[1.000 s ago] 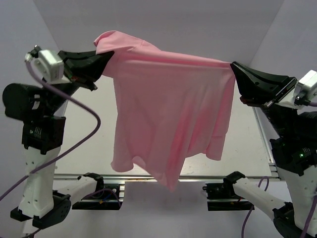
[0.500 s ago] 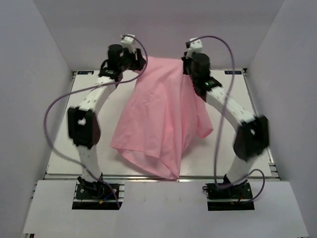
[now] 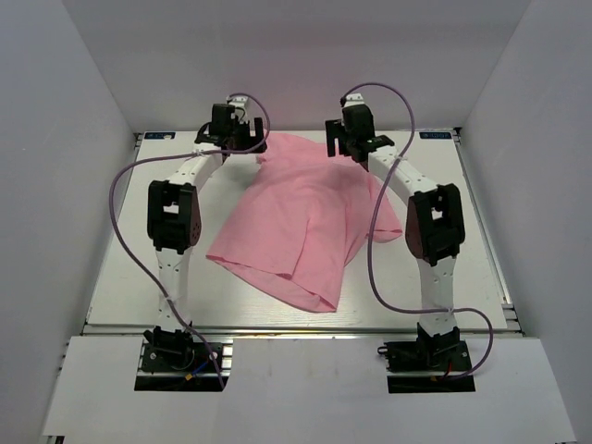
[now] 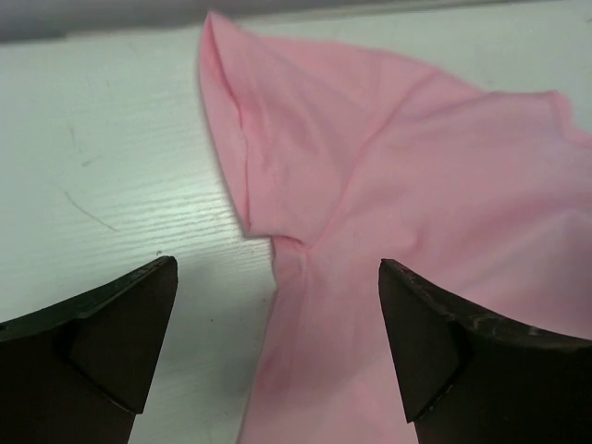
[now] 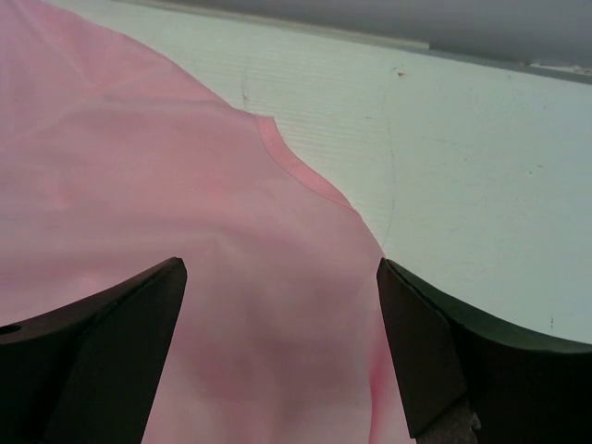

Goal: Fold and stack the t-shirts
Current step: Flatten out the tshirt

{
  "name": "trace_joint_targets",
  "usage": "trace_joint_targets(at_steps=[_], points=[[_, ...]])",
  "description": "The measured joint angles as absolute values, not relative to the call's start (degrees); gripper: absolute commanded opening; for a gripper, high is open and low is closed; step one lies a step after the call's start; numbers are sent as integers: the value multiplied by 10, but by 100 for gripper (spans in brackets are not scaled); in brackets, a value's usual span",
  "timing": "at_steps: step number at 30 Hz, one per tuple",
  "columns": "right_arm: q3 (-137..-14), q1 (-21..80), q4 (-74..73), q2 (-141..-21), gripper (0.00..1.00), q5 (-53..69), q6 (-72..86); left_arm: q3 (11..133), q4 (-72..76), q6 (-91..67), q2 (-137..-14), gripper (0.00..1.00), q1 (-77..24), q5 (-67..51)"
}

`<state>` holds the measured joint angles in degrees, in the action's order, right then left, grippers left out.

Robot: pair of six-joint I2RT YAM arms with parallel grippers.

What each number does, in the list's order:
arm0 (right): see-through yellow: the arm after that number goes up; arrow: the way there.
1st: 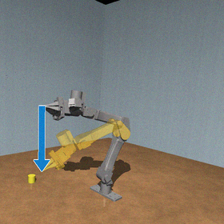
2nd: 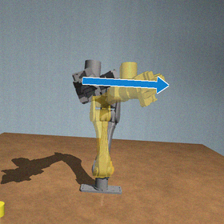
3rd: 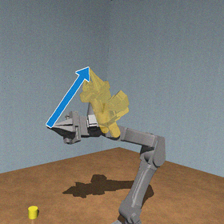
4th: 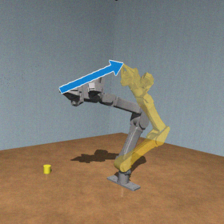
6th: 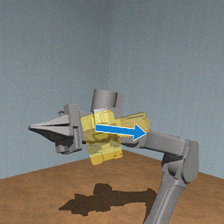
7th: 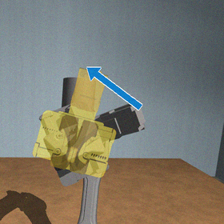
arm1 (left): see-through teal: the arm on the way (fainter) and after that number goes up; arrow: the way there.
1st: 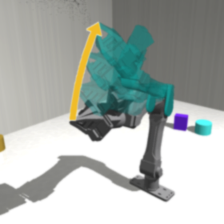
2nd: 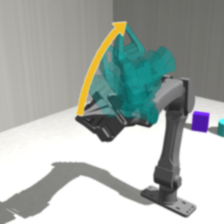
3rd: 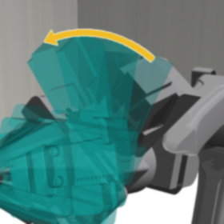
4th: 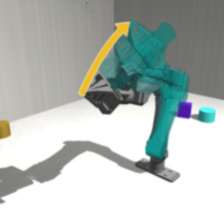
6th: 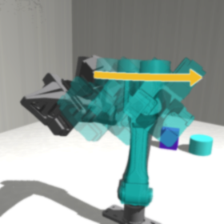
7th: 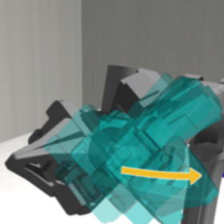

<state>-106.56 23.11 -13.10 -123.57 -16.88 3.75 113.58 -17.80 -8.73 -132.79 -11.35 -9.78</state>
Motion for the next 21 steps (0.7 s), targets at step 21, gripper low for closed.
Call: trace_joint_targets(at_steps=[21], points=[[-794, 220, -121, -1011, 90, -106, 119, 775, -210, -127, -1050, 100, -152, -113]])
